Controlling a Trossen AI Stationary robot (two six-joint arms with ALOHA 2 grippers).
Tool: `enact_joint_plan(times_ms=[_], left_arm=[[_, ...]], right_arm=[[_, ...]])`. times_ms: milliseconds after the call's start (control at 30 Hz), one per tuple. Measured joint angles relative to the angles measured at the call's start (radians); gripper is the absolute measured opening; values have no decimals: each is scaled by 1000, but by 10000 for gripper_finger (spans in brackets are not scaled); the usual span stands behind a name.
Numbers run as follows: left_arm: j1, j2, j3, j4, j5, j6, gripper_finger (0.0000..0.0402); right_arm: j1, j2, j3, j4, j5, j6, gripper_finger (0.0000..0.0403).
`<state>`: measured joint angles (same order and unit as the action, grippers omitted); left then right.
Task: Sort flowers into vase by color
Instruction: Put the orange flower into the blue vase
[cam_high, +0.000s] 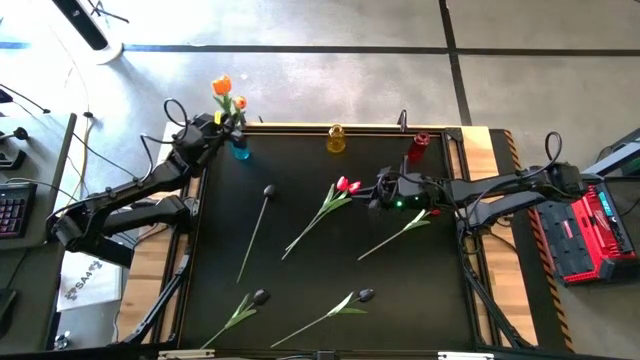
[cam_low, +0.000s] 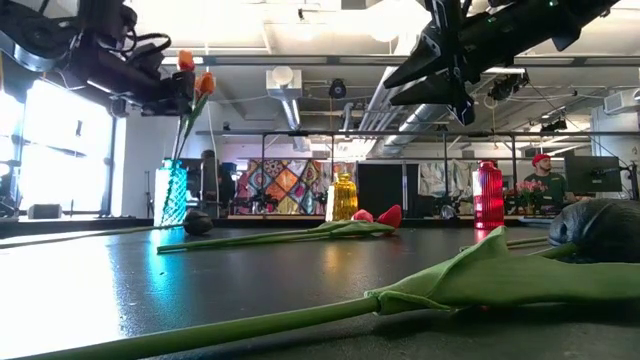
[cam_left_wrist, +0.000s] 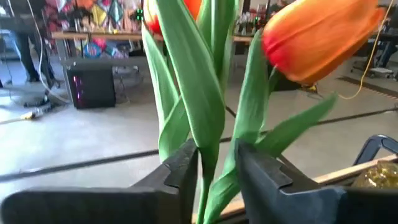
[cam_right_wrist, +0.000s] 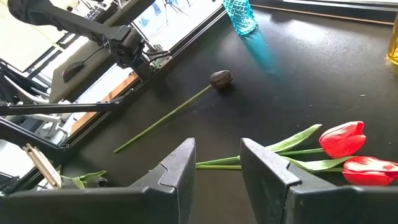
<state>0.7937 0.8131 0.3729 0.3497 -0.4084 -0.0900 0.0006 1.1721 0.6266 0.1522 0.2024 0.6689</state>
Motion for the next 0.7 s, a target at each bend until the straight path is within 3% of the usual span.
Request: enact_joint_plan(times_ms=[200,367,700], left_arm=[[-3,-7,18,-48,37,-62,146],[-5,-10,97,-200,63,-56,171],[-21,-30,146,-357,150,-108,188]], right_arm=[[0,0,0,-3,0,-15,115],[3,0,0,-7,-12,-20,114],[50,0,0,-39,3,-40,115]])
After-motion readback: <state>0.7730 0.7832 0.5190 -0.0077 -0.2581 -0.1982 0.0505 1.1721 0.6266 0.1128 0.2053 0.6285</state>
